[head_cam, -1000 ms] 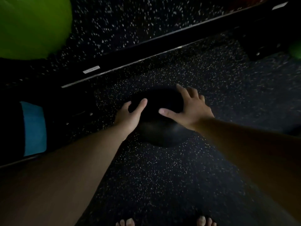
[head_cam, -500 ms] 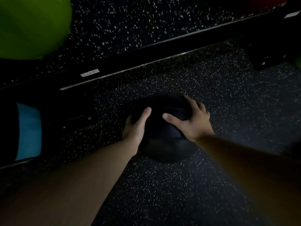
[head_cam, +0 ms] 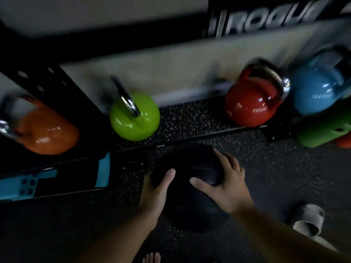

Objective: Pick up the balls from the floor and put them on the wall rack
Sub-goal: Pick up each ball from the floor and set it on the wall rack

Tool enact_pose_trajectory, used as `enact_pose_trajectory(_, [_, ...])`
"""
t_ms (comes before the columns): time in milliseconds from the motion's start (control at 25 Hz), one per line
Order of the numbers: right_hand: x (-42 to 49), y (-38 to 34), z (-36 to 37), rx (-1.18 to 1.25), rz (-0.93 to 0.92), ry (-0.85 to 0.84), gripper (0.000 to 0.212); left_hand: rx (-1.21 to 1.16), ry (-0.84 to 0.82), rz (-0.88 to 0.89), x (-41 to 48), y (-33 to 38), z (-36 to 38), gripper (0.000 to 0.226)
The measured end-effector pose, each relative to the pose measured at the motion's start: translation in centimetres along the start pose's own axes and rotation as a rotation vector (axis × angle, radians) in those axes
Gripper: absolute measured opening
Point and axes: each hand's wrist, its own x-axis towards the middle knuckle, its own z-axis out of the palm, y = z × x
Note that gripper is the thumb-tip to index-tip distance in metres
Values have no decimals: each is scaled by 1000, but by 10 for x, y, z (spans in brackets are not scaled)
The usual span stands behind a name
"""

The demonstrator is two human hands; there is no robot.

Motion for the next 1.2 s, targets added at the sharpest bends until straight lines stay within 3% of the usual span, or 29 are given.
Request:
enact_pose_trajectory(280, [-80, -234, -128, 28, -300, 127, 122, -86, 105, 299, -158, 203, -81, 93])
enact_pose_trajectory(400, [-119, -322, -154, 49, -422, 177, 122, -168, 145, 426, -217, 266, -130, 114])
enact_pose_trajectory(480, [-149, -373, -161, 60, -488, 211, 123, -187, 173, 518, -253, 300, -165, 109])
enact_pose_trajectory(600, [-205, -445, -153, 88, -577, 264, 123, -210, 205, 629, -305, 333, -233, 81])
enact_pose_trajectory(720, [-262, -509, -128, 133, -659, 301, 122, -239, 235, 722, -353, 350, -311, 73])
enact_pose_trajectory(1000, [-398, -652, -47, 222, -827, 221, 121, -274, 370, 833, -473, 363, -506, 77])
enact_pose_trajectory(1200, [-451, -753, -23, 213, -957, 198, 123, -303, 472, 945, -526, 398, -601, 86])
